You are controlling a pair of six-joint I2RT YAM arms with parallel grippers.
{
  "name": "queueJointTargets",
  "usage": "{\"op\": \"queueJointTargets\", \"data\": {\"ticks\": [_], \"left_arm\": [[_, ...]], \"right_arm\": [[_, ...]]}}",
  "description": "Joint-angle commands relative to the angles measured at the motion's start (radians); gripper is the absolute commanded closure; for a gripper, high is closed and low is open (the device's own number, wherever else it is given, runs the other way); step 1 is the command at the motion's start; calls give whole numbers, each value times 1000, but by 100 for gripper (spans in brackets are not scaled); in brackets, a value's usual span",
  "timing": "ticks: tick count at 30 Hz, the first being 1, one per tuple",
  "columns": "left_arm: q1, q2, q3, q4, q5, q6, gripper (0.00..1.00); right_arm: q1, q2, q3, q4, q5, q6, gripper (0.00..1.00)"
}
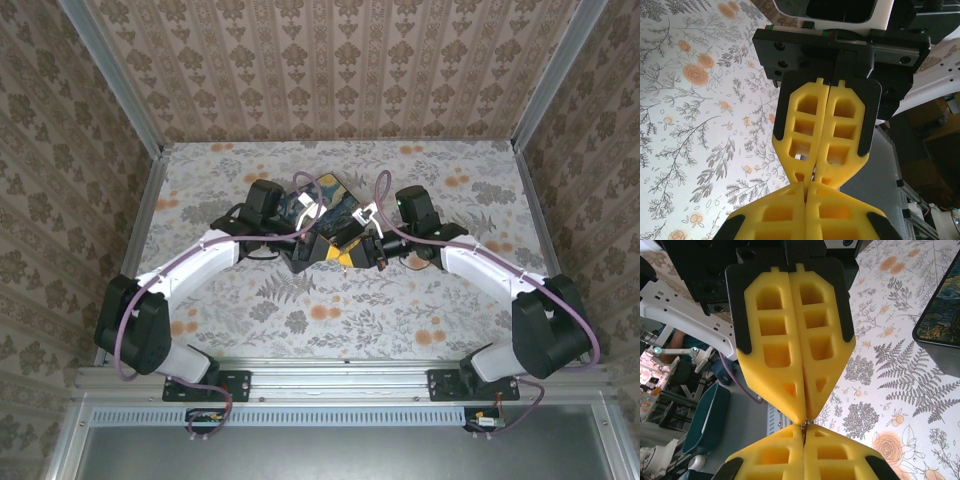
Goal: Unlock the padlock with the key
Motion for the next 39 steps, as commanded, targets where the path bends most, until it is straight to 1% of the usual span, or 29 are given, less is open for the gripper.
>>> {"op": "queueJointTargets", "data": {"ticks": [1,2,3,4,5,6,7,8,10,13,15,17,21,24,28,34,39], "left_arm": [[2,-27,9,9,22,7,100],[5,-30,7,20,0,-6,100],[13,-33,-3,40,-29,-36,100],[26,-35,-16,75,-45,-77,100],[37,-35,-28,111,-55,-114,100],[46,-39,-46,161,-59,-165,100],[51,-46,-63,219,-71,-214,100],[51,-53,-78,261,-85,-252,100],[50,-71,-105,355,-109,-337,100],[51,-102,-151,488,-145,-442,100],[54,-111,-168,532,-164,-472,100],[59,-115,-175,553,-172,-494,100],[72,-116,-181,582,-165,-519,100],[81,-122,-185,584,-163,-525,100],[91,-134,-192,590,-162,-531,100],[92,-133,-201,621,-133,-546,100],[94,-141,-200,606,-129,-536,100]], "right_arm": [[-8,14,30,-26,-15,-2,87],[-13,8,27,-18,-21,5,83],[-22,1,17,-3,-27,21,76],[-33,-11,-1,32,-18,55,70],[-41,-24,-20,77,-7,91,67],[-48,-34,-46,140,8,140,62],[-52,-34,-73,215,39,202,60],[-51,-68,-93,281,71,257,59],[-49,-67,-140,467,132,410,55],[-36,-64,-182,654,283,588,54],[-14,-59,-187,711,351,643,55],[10,-49,-164,708,372,651,57],[28,4,-135,721,358,676,61],[29,16,-138,749,349,693,65],[33,21,-142,782,338,711,73],[35,42,-159,869,340,760,74],[46,56,-157,917,312,776,82]]}}
